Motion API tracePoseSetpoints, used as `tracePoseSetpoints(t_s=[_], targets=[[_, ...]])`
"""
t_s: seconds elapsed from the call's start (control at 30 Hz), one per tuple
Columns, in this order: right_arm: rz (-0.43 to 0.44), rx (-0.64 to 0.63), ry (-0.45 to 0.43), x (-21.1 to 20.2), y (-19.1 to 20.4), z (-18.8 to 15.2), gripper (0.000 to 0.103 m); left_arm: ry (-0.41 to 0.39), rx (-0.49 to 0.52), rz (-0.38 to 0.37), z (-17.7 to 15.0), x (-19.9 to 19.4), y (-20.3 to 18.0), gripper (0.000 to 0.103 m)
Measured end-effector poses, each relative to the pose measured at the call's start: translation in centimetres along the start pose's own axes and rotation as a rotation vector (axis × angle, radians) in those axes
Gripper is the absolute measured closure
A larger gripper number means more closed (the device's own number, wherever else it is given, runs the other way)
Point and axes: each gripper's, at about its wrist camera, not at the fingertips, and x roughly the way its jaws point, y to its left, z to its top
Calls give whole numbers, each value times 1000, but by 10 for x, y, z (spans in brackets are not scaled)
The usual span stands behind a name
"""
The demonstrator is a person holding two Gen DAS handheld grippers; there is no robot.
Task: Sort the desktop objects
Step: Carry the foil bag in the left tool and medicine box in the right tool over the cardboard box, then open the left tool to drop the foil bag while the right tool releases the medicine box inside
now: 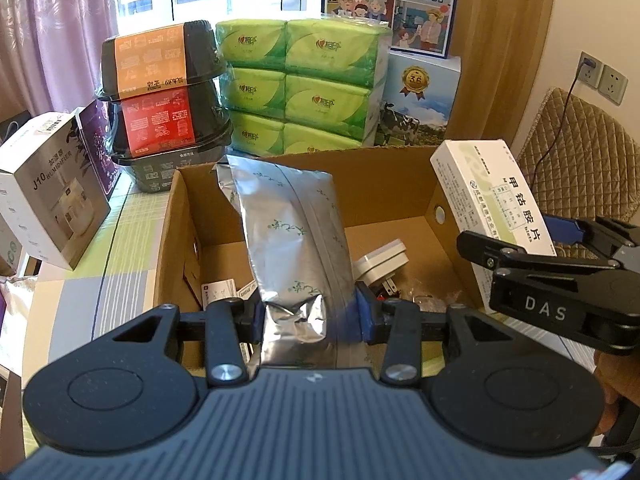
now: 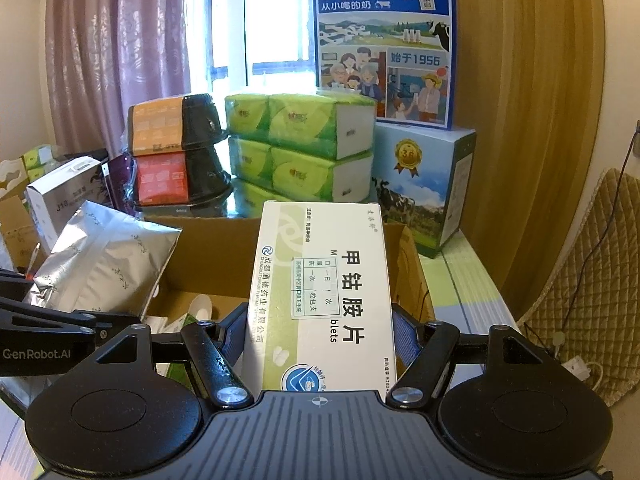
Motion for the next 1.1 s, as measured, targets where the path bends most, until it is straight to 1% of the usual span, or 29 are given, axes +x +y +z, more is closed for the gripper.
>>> tracePoseSetpoints(t_s=[0.47, 0.67, 1.1], targets=[[0, 6, 12, 19, -7, 0, 35, -10, -44, -11, 13, 20, 13, 66], [1, 14, 4, 22, -9, 1, 35, -19, -45, -13, 20, 25, 12, 66], [3, 23, 0, 29, -10, 4, 35, -29, -79, -14, 19, 34, 19, 66]])
